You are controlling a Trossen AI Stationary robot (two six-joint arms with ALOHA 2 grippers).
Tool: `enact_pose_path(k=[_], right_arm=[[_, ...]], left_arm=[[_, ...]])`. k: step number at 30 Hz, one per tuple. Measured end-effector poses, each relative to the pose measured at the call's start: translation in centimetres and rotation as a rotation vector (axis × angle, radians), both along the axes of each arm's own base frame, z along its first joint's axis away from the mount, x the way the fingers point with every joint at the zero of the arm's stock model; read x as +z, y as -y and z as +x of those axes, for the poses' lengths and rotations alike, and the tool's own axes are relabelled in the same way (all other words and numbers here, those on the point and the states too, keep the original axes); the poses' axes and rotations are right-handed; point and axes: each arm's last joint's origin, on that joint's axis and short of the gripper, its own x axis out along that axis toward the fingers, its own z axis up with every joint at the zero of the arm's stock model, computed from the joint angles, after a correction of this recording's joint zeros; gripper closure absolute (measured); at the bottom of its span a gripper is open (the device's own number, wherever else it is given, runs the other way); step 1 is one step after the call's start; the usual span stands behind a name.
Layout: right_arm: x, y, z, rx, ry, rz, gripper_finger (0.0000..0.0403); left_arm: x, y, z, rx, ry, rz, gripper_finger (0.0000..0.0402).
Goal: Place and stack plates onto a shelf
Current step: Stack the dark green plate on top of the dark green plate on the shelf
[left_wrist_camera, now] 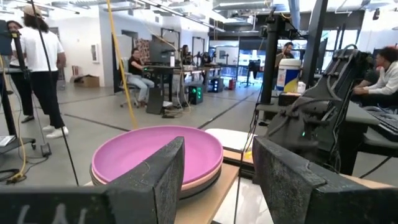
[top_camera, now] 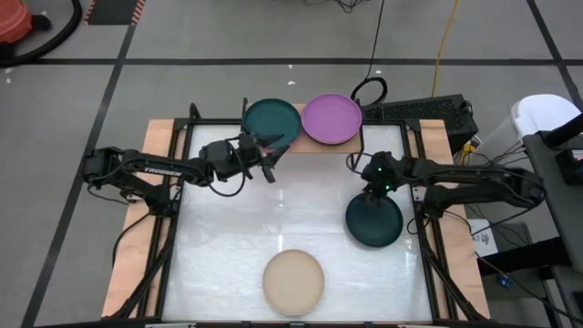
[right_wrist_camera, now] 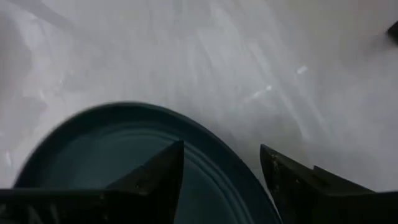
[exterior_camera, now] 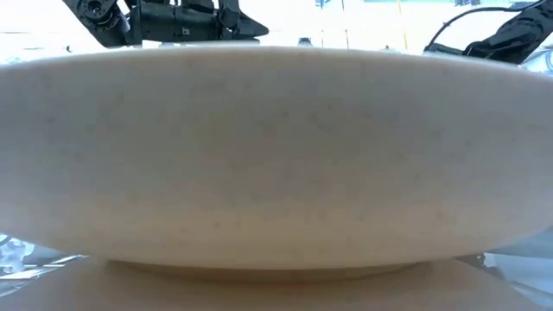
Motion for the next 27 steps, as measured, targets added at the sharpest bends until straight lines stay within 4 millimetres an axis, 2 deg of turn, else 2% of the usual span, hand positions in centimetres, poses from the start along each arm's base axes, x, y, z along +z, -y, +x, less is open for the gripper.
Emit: enact_pose_path(k=[5,9,13,17,19,22,27], right_arm=[[-1.1,0.1,0.2,0.001,-0.068,0.029,0.0212],[-1.4,0.2,0.4,-0.001,-0.085,0.037,0.0234],[-1.4,0.2,0.4,-0.001,-0.08,0.039,0.0288],[-1.0,0.1,0.3,0.0,-0.056,0.028,0.0374],[-0.6,0.1,0.4,0.002,-0.022,0.016,0.0392],[0.1,0.2,0.5,-0.004,0.032,-0.001,0.0397],[3.6,0.6,1.3,-0.021,0.18,-0.058,0.04]], left_arm=[[0.0,0.0,0.0,0.0,0.0,0.0,0.0209],[0.0,0.0,0.0,0.0,0.0,-0.001,0.0209],[0.0,0.0,0.0,0.0,0.001,-0.004,0.0209],[-0.1,0.0,0.0,-0.001,-0.006,-0.008,0.0209],[-0.2,0.0,0.0,-0.001,-0.016,-0.015,0.0209],[-0.4,0.0,0.1,-0.001,-0.036,-0.021,0.0209],[0.3,0.1,-0.4,0.001,-0.019,-0.012,0.0209]])
